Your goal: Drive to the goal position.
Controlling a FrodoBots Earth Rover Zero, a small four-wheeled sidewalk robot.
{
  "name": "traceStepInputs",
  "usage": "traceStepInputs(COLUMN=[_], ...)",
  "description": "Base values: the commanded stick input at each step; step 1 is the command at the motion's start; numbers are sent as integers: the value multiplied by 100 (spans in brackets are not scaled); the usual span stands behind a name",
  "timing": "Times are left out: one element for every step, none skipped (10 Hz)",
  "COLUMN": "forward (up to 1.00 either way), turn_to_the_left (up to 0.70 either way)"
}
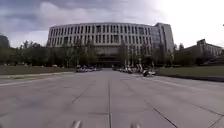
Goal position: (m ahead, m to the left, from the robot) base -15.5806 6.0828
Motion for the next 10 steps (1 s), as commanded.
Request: traceStepInputs(forward=[100, 100, 100, 100, 100, 100, 100, 100, 100, 100], turn_to_the_left=[0, 0, 0, 0, 0, 0, 0, 0, 0, 0])
